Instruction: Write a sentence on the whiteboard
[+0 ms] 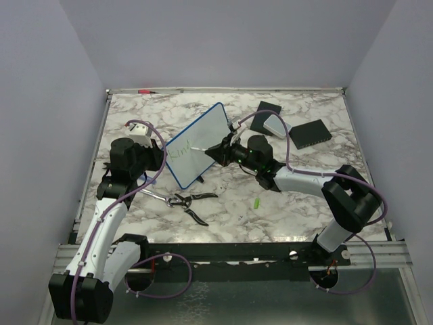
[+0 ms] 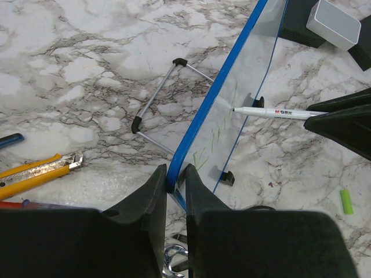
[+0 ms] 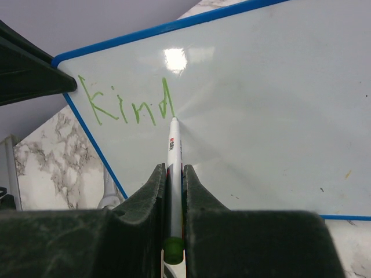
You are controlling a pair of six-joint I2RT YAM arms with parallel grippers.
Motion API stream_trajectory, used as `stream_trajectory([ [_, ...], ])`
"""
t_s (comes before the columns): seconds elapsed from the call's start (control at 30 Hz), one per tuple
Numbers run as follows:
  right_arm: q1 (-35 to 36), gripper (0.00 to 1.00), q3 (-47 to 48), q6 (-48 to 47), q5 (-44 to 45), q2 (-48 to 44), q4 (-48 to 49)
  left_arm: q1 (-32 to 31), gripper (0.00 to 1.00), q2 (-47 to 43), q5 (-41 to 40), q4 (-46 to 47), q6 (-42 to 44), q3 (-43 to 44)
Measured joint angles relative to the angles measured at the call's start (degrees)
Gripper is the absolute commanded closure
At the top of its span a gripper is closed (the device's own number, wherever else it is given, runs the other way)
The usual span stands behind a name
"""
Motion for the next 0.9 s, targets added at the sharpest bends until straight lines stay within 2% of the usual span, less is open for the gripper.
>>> stream_trajectory([
  [0.53,0.00,0.99,-0.98,-0.66,2.29,-4.68,-0.07,0.00,0.97,0.00,0.00,0.00,0.00,0.00],
  [0.9,0.00,0.99,0.50,-1.14,2.56,-3.13,-0.22,0.00,0.97,0.00,0.00,0.00,0.00,0.00],
])
